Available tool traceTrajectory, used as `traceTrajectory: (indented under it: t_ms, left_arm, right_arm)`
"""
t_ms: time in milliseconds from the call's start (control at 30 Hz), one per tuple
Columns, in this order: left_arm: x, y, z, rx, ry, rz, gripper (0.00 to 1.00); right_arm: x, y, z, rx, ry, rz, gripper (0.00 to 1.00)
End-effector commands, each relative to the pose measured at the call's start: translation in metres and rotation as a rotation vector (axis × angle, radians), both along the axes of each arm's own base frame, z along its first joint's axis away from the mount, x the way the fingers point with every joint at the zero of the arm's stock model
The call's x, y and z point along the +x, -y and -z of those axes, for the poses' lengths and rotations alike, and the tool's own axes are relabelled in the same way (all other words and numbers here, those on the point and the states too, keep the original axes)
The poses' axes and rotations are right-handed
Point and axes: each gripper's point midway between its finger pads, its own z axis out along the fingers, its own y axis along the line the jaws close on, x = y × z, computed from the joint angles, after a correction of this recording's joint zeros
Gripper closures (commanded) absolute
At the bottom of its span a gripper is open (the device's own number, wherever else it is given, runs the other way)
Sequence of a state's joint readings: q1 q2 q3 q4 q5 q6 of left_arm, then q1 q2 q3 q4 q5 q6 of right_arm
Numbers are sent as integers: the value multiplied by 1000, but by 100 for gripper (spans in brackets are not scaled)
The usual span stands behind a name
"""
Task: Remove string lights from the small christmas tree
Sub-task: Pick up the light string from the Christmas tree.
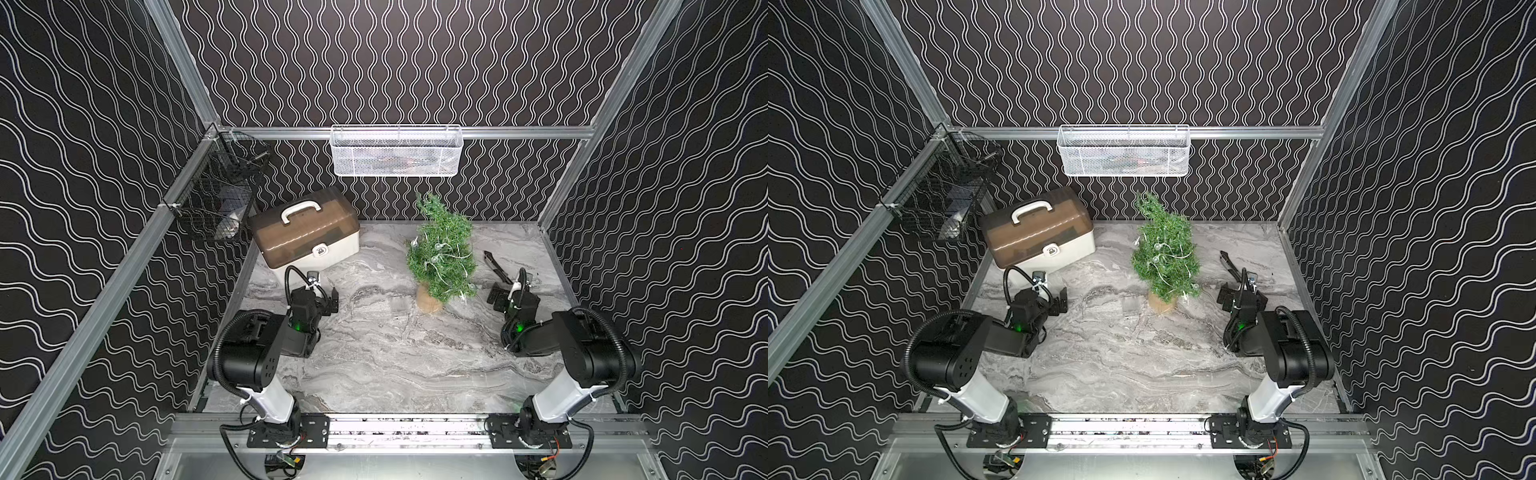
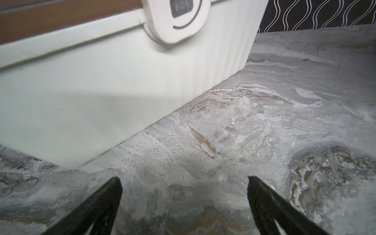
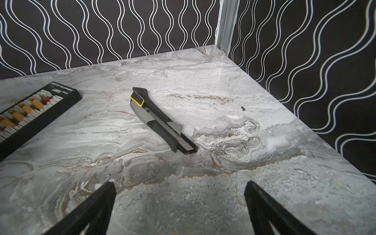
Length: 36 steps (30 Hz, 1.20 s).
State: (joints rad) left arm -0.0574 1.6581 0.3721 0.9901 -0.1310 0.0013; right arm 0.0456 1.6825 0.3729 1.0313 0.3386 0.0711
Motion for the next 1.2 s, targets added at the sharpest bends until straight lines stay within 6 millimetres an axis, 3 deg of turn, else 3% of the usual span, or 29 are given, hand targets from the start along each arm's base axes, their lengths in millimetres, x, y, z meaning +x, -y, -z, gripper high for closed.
traceTrajectory:
  t_ms: [0,1167]
  left_arm:
    - [4,0,-9,8,37,4,1]
    - [3,1,-10,22,42,-2,1]
  right_arm:
    - [3,0,-6,8,27,2,0]
    - [3,0,-7,11,29,2,0]
